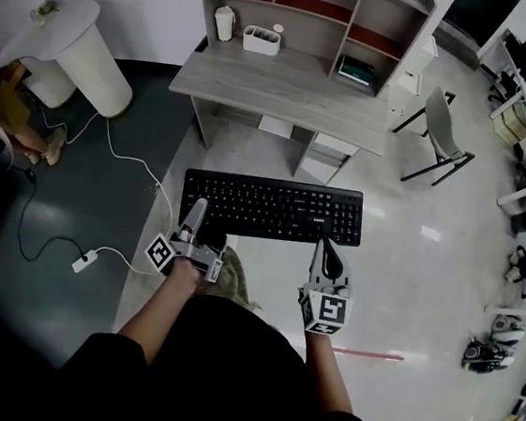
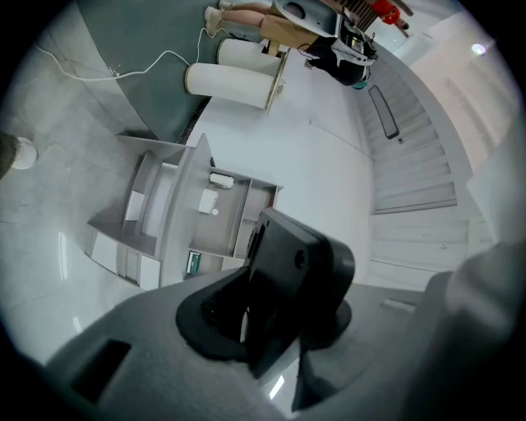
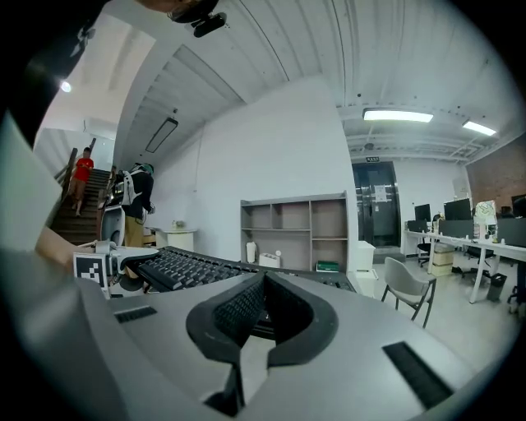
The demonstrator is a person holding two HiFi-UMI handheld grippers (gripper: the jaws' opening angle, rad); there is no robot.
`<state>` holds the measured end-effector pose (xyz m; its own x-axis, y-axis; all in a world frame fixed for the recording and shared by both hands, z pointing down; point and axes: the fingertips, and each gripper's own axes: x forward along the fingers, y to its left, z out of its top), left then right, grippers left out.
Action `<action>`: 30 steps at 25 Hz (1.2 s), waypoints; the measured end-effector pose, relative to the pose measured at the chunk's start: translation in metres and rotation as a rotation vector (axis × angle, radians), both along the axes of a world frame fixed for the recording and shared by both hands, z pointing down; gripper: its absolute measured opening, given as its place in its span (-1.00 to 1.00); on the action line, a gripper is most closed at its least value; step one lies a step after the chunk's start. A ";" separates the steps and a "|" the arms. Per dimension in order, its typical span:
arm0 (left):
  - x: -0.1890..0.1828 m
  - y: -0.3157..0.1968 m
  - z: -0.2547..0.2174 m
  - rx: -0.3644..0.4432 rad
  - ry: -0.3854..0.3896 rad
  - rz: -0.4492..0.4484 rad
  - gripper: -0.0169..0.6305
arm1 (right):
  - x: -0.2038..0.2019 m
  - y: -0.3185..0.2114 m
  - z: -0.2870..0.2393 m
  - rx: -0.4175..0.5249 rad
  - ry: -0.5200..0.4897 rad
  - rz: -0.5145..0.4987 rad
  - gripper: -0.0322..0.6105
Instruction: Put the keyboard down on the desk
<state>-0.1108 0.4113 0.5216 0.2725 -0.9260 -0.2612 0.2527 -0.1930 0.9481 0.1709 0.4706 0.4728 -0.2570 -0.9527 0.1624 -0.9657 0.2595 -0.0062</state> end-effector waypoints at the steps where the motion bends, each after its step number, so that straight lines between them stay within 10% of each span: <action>1: -0.003 -0.013 0.003 0.003 0.003 0.002 -0.65 | -0.003 -0.013 0.002 -0.004 0.004 0.001 -0.86; 15: -0.092 -0.189 0.016 -0.014 0.043 0.044 -0.64 | -0.080 -0.213 -0.027 -0.012 0.074 0.001 -0.86; 30: -0.146 -0.293 0.038 -0.032 0.080 0.083 -0.64 | -0.136 -0.287 -0.021 -0.046 0.115 -0.001 -0.86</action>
